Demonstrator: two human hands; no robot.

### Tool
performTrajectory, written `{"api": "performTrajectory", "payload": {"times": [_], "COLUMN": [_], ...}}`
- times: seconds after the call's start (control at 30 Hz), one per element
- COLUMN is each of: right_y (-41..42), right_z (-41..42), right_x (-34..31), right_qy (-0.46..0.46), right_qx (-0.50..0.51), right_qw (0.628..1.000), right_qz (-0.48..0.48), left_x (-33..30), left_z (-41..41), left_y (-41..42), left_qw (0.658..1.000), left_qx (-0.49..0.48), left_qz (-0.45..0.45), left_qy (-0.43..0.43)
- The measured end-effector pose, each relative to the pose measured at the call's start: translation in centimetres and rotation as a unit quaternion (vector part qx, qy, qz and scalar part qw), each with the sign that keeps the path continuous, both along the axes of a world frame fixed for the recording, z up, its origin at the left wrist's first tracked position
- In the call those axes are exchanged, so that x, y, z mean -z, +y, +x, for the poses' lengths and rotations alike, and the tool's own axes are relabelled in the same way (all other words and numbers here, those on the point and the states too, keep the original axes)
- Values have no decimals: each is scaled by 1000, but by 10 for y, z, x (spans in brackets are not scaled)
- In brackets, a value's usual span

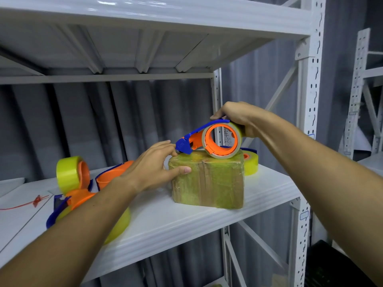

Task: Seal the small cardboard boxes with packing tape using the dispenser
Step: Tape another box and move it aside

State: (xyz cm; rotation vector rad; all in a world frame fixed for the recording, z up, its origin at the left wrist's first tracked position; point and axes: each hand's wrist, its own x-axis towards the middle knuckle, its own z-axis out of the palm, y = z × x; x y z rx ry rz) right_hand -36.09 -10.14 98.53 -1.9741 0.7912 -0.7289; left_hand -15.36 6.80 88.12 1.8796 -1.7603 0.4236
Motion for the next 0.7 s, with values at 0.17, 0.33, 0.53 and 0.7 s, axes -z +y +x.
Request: {"api": "performTrajectory", "payload": {"times": [0.17, 0.33, 0.53, 0.7], "right_y": [-6, -18, -28, -28], "right_z": [-4, -20, -25, -20], "right_x": [-5, -8, -3, -2], "right_qy": [-7, 9, 20, 26], "right_qx": [22, 18, 13, 16], "right_qw": [999, 1000, 1000, 999], "right_qz": [-23, -16, 0, -22], "left_x": [-3, -7, -9, -9], "left_z": [1, -3, -6, -6], "left_y": [2, 0, -3, -3], "left_qw": [1000, 999, 999, 999], "left_qx": [-13, -5, 23, 28], "left_qz": [3, 13, 30, 37], "left_qy": [-16, -41, -16, 4]}}
